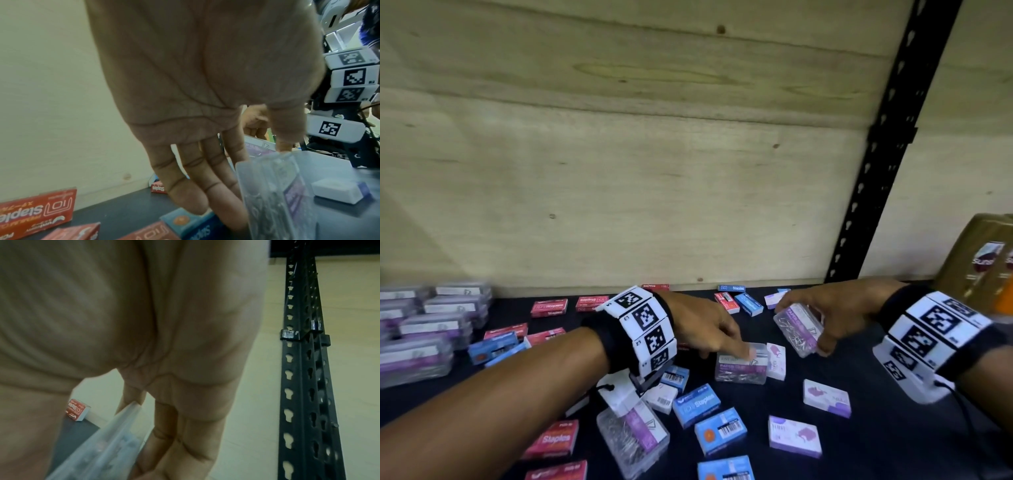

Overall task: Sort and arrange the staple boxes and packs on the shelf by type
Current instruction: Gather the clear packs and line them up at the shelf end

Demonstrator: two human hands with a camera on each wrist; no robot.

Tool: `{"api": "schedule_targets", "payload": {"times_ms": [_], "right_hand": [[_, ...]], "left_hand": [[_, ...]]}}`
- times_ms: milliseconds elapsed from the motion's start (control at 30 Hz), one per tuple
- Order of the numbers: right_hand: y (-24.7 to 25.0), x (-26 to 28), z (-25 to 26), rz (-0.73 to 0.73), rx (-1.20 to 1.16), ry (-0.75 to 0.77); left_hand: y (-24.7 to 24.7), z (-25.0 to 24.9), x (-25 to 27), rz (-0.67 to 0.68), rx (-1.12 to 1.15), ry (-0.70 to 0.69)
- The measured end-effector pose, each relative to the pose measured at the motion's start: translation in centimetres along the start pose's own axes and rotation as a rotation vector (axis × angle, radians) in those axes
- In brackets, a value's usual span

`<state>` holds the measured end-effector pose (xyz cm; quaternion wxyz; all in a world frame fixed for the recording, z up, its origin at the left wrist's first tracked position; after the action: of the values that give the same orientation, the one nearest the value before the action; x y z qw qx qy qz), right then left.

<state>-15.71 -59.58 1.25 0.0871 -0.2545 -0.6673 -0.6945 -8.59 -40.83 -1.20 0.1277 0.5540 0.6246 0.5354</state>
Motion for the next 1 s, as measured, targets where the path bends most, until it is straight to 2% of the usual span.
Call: {"api": "schedule_targets", "payload": {"times_ms": [200,467,667,1000], "right_hand": [[0.0,-0.1,0.0,0.015,-0.082,0.049],[2.4,0.5,3.9,-0.133,0.004,0.122],[4.5,-0.3,11.0,-0.213,-0.004,0.253],[5.0,-1.6,29.3,-0.198,0.128,0.636]], "left_hand": [[0.6,-0.2,0.4,-0.057,-0.086,-0.093],[3.8,2.1,4.8,-0.202,0.001,-0.093],[5.3,7.5,11.7,-0.282,-0.048,0.074],[3.0,17.6,26.7,-0.337,0.045,0.442]]}}
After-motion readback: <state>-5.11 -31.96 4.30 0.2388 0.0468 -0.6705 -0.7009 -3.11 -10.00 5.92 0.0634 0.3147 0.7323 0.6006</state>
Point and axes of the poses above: each hand's wrist, its own x-axis away from the middle knuckle, its own y-axis out of the back of the hand, z = x × y, the point moved 4 cm from there along -x, towards the middle knuckle
